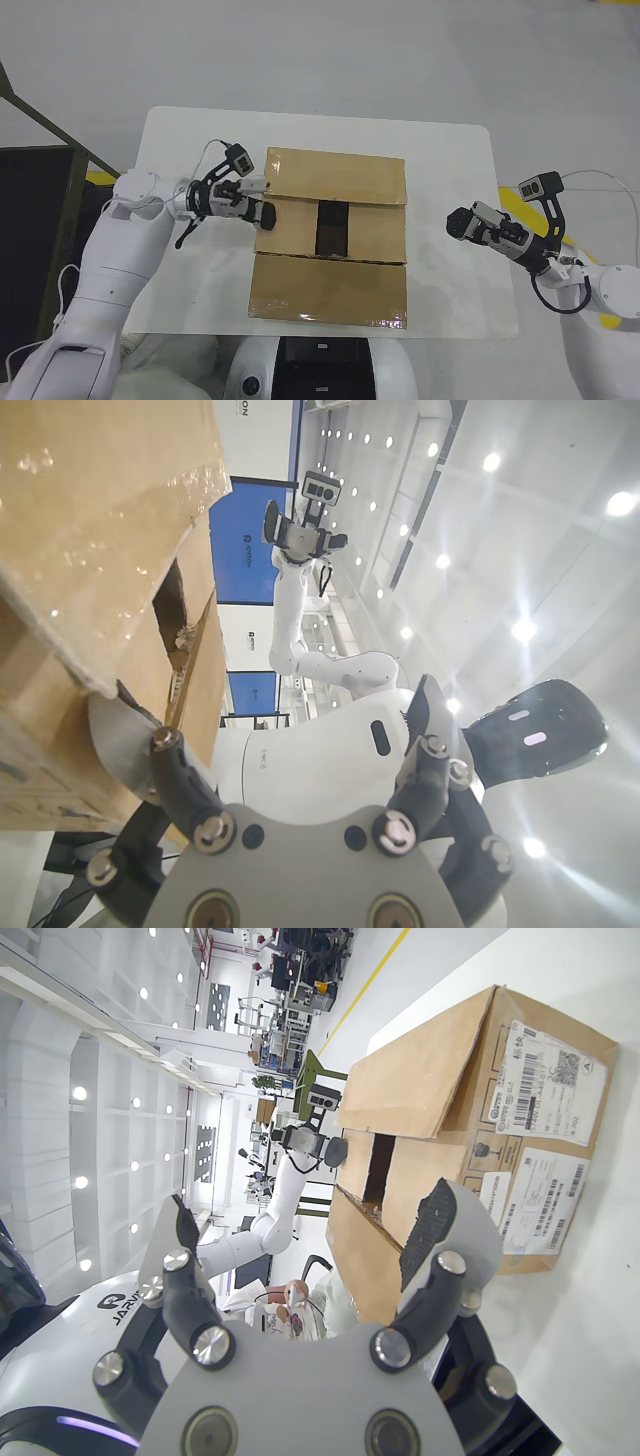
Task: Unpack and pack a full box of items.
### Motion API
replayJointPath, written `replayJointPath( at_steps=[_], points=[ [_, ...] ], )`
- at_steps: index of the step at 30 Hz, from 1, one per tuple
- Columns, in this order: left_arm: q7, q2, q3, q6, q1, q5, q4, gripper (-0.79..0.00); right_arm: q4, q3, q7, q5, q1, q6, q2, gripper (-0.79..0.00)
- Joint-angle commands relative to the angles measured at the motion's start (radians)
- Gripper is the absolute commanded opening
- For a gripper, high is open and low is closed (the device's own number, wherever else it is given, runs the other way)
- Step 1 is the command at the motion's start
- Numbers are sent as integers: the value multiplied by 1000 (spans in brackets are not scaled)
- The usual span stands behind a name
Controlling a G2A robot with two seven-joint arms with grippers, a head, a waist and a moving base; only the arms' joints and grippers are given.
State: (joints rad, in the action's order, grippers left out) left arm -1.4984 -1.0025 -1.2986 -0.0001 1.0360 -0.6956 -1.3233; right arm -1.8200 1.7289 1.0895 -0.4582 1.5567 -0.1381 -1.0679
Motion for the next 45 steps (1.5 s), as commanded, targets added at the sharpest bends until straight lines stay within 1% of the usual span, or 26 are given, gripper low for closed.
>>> replayJointPath(
  at_steps=[1, 7, 10, 19, 24, 28, 37, 45],
  points=[
    [8, -2, 0, -1, -12, -17, -5, 0, 0, 0, 0, 0, 0, 0, 0, 0],
    [28, -5, -8, -17, -45, -60, -1, 0, 0, 0, 0, 0, 0, 0, 0, 0],
    [25, -4, -15, -11, -54, -78, -2, 0, 0, 0, 0, 0, 0, 0, 0, 0],
    [-26, -1, 20, 45, -26, -62, -16, 0, 0, 0, 0, 0, 0, 0, 0, 0],
    [3, -2, 52, 59, -22, -8, 11, 0, 0, 0, 0, 0, 0, 0, 0, 0],
    [-1, -1, 64, 74, -32, 9, 28, 0, 0, 0, 0, 0, 0, 0, 0, 0],
    [68, 0, 65, 47, -57, 50, 55, 0, 0, 0, 0, 0, 0, 0, 0, 0],
    [91, 0, 47, 18, -81, 19, 58, 0, 0, 0, 0, 0, 0, 0, 0, 0]
  ],
)
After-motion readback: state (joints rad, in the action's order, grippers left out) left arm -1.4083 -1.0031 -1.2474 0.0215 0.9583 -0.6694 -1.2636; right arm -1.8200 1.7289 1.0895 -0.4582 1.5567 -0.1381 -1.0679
